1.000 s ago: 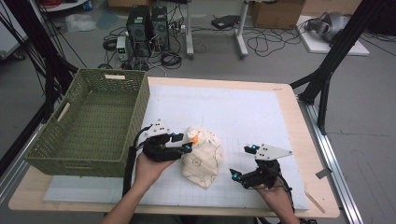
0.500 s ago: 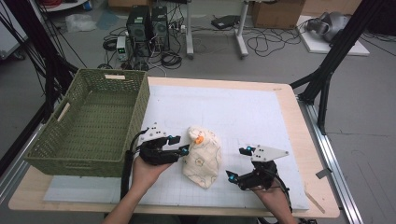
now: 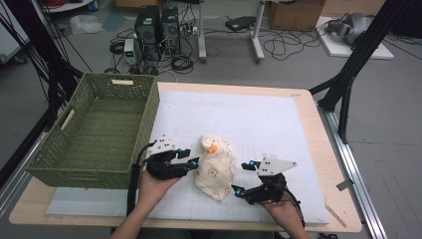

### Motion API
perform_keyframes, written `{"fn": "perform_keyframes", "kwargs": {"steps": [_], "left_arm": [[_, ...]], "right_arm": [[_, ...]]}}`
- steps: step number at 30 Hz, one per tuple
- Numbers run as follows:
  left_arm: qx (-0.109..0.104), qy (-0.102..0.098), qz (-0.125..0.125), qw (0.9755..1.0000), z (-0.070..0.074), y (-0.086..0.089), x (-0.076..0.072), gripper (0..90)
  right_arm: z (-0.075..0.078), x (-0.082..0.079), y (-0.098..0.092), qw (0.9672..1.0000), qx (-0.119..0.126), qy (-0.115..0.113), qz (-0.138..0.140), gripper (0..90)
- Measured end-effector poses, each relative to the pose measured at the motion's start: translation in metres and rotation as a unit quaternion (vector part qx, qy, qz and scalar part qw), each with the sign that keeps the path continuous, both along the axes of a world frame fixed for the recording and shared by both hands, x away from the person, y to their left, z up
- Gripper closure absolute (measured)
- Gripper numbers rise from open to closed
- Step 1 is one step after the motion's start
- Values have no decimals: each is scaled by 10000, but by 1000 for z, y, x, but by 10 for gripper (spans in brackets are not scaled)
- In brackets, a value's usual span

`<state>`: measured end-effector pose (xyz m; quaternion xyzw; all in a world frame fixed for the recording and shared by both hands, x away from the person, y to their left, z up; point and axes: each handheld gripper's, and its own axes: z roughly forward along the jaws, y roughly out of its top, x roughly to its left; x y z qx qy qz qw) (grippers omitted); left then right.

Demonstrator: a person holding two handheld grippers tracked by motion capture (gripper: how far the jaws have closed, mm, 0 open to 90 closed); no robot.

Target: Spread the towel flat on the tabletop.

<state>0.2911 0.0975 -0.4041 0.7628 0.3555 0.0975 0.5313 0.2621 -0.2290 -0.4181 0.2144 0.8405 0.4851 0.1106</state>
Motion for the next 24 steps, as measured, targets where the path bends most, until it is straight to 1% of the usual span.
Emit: {"fn": "perform_keyframes", "kwargs": {"steps": [5, 10, 11, 16, 18, 24], "left_arm": [[31, 17, -55, 10000, -1, 0, 0, 565], [47, 19, -53, 10000, -2, 0, 0, 566], [54, 14, -46, 10000, -2, 0, 0, 567], [84, 18, -35, 10000, -1, 1, 0, 570], [85, 10, -43, 10000, -1, 1, 0, 573], [83, 15, -36, 10000, -2, 2, 0, 578]], "right_arm": [[-3, 3, 10, 9997, -173, -4, 148, 303], [-8, 8, 18, 9993, -286, 69, 239, 373], [-9, 9, 19, 9991, -310, 124, 254, 391], [-16, 12, 27, 9980, -477, 198, 364, 468], [-18, 13, 30, 9972, -579, 205, 423, 500], [-24, 15, 36, 9955, -808, 216, 447, 609]]}}
